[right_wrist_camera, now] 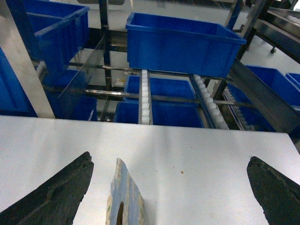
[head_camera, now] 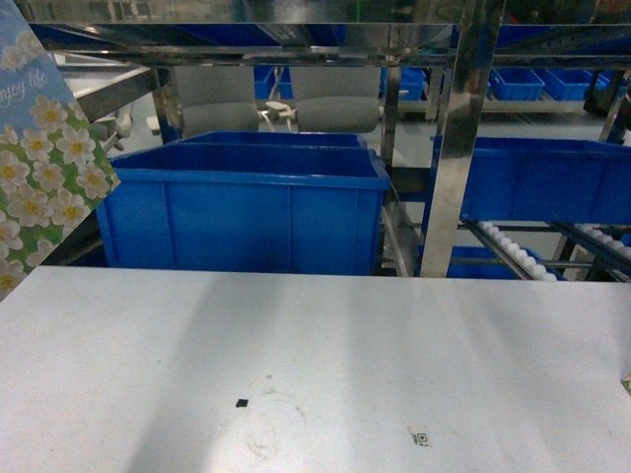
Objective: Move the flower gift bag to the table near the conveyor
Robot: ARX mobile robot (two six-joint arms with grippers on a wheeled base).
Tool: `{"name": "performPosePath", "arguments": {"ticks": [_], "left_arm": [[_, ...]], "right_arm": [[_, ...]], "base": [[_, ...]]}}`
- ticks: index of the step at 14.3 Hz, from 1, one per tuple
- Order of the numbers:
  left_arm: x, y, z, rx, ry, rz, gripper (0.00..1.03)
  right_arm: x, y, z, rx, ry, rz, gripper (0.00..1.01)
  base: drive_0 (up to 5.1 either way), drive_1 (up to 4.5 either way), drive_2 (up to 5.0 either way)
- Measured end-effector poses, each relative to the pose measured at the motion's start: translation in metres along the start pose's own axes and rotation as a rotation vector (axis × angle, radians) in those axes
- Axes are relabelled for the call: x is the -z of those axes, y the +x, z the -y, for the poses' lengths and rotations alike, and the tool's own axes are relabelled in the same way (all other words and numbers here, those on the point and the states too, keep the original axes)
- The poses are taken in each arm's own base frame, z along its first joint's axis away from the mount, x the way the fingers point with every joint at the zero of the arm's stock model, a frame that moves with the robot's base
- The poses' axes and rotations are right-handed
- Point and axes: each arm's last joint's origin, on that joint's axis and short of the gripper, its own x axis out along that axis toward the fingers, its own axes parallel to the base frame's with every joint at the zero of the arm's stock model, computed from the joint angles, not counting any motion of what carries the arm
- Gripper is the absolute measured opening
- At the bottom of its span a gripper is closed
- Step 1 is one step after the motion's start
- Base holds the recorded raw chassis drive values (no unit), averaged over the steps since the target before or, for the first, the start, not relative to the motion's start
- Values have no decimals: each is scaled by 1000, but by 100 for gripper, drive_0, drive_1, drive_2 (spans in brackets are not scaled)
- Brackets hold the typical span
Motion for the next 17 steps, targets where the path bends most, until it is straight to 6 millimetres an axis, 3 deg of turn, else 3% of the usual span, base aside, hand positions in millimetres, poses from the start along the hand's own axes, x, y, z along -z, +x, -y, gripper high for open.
{"name": "performPosePath", "arguments": {"ticks": [2, 6, 12, 16, 17], "left_arm": [[0, 0, 0, 0, 0, 0, 2], [0, 0, 0, 0, 0, 0, 2], [0, 0, 0, 0, 0, 0, 2], [0, 0, 2, 1, -1, 2, 2], [4, 6, 11, -1, 0, -16, 2]], "right_arm": [[-14, -45, -4, 54, 15, 47, 98], [-13, -102, -41, -54, 27, 123, 98], [4, -148, -44, 58, 22, 103, 98], [7, -149, -45, 76, 8, 97, 98], [7, -149, -45, 76, 8, 96, 98]], "base": [[0, 0, 0], [0, 0, 0], [0, 0, 0], [0, 0, 0], [0, 0, 0]]}}
